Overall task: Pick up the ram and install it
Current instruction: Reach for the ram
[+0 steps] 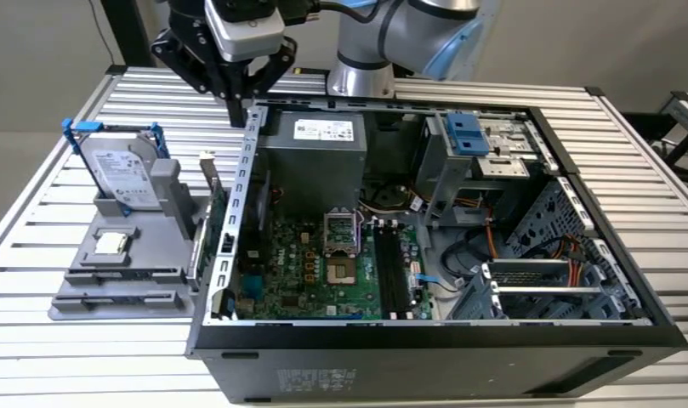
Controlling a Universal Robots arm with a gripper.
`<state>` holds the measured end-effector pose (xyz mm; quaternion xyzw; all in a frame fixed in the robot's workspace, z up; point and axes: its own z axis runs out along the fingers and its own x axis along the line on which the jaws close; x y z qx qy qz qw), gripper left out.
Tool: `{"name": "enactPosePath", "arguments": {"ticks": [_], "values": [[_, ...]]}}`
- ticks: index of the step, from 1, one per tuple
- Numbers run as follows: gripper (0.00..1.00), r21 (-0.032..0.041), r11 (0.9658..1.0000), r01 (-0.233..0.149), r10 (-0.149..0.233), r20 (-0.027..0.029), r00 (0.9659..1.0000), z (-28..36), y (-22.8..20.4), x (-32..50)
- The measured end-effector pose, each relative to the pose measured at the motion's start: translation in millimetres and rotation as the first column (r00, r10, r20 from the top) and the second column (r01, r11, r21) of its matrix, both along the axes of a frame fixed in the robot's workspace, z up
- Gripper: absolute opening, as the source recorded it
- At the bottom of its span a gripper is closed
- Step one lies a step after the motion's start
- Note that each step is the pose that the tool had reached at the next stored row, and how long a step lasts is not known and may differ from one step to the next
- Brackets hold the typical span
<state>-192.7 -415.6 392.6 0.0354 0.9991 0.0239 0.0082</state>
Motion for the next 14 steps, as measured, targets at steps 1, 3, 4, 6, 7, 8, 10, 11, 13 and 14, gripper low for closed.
{"name": "enactPosePath", "arguments": {"ticks": [1,3,4,6,7,8,10,11,13,14], "values": [[0.00,0.0001,1.0000,0.000,0.000,0.0001,1.0000,0.0,-0.2,-1.3],[0.00,0.0000,1.0000,0.000,0.000,0.0001,1.0000,0.0,-0.8,-3.9],[0.00,0.0001,1.0000,0.000,0.000,0.0001,1.0000,0.0,-1.0,-5.2],[0.00,0.0001,1.0000,0.000,0.000,0.0001,1.0000,0.0,-1.5,-7.6],[0.00,0.0000,1.0000,0.000,0.000,0.0000,1.0000,0.0,-1.7,-8.9],[0.00,0.0001,1.0000,0.000,0.000,0.0001,1.0000,0.0,-1.9,-10.2],[0.00,0.0000,1.0000,0.000,0.000,0.0000,1.0000,0.0,-2.4,-12.8],[0.00,0.0000,1.0000,0.000,0.000,0.0000,1.0000,0.0,-2.7,-14.0],[0.00,0.0000,1.0000,0.000,0.000,0.0000,1.0000,0.0,-3.1,-16.8],[0.00,0.0001,1.0000,0.000,0.000,0.0001,1.0000,0.0,-3.4,-18.1]]}}
